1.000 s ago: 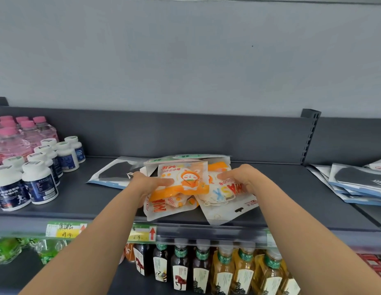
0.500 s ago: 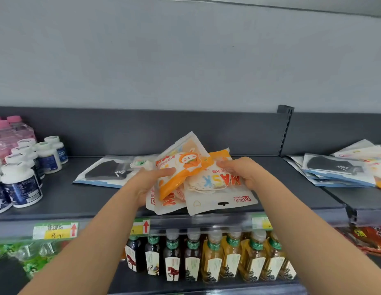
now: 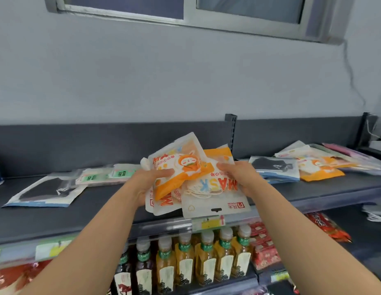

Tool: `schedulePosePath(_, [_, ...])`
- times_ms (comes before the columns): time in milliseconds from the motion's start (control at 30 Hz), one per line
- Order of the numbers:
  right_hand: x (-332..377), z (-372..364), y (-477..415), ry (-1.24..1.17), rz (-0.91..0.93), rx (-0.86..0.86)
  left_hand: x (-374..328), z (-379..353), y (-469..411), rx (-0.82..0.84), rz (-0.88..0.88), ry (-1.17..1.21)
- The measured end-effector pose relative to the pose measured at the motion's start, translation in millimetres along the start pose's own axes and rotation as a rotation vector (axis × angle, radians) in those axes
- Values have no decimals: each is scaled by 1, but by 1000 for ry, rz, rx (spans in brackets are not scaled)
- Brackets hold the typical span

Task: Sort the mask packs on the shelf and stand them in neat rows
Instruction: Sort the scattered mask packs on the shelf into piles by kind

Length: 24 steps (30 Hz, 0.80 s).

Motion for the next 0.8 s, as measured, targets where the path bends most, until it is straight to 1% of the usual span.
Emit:
schedulePosePath(200, [-4,117,13,-44,36,-99,-2,-116,-13,84,-34,0])
schedulePosePath(333, [-7,193,17,-32,66,-186,-2,-193,-27,156,-44,11])
schedulePosePath(467, [-16,262,11,-9,58,-265,0,-263,-46,217,-38,17])
schedulePosePath(633, [-25,324,-12,18,27,-297,-10,-331,-79,276,-46,-45])
schedulePosePath(800, [-20,370,-50,35,43,-343,-26,-381,-126,299,-63,-104])
Point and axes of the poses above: each hand's wrist, its own y-axis away from the middle knuckle, its own z-axis out of the back of the hand, x = y × z, the point moved 9 cm from there along -y, towards the middle knuckle, and after that the axes turned 2 degrees about x, right-handed, at the moved point
